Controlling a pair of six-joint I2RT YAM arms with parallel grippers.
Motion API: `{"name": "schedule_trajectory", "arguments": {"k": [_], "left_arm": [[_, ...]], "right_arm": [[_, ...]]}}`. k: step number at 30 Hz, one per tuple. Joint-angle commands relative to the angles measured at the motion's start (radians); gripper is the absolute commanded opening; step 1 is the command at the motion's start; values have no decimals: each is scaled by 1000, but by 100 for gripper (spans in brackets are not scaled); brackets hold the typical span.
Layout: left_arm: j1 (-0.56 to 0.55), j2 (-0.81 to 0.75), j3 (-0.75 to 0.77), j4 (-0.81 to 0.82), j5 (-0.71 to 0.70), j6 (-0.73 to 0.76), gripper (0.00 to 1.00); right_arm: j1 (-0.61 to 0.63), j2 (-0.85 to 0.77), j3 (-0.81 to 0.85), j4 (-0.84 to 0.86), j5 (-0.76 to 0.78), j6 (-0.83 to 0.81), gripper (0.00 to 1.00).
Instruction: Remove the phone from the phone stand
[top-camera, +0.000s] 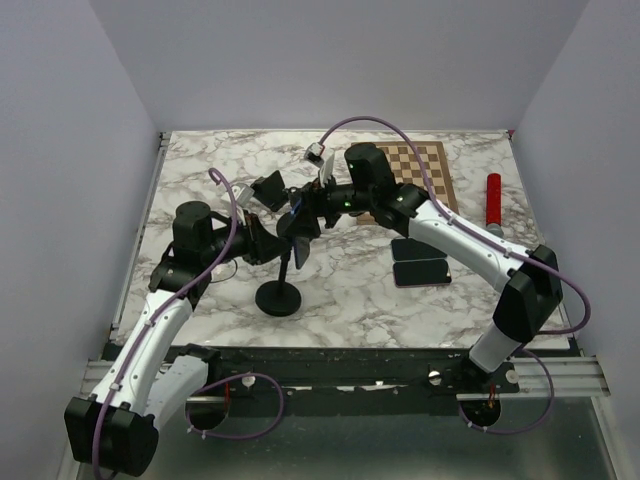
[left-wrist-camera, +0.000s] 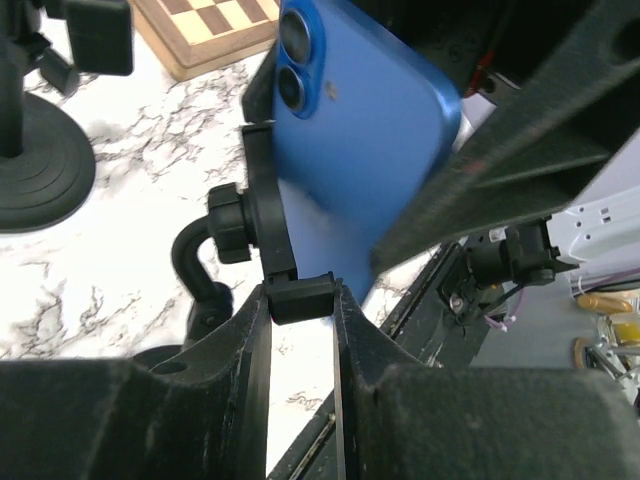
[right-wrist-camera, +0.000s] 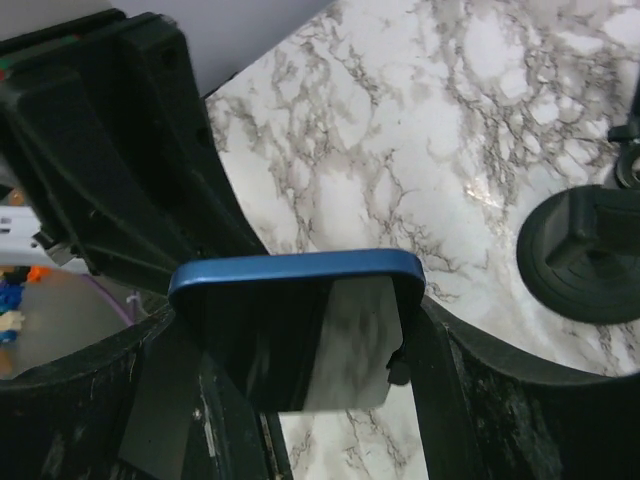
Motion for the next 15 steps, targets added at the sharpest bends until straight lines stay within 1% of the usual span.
{"name": "schedule_trajectory", "arguments": {"k": [1, 5, 11, 13, 15], "left_arm": [[8, 5, -6, 71, 82, -26, 0], [8, -14, -13, 42, 0, -16, 0], [8, -108, -55, 37, -165, 12, 0], [7, -149, -71, 37, -240, 31, 0], [6, -199, -91, 45, -305, 48, 0]], "right_arm": [[17, 43, 86, 96, -294, -11, 1], [17, 38, 81, 111, -264, 32, 1], [23, -49, 23, 179, -173, 197, 1], [26, -93, 18, 180, -117, 262, 1], [27, -136, 22, 126, -5, 302, 1]]}}
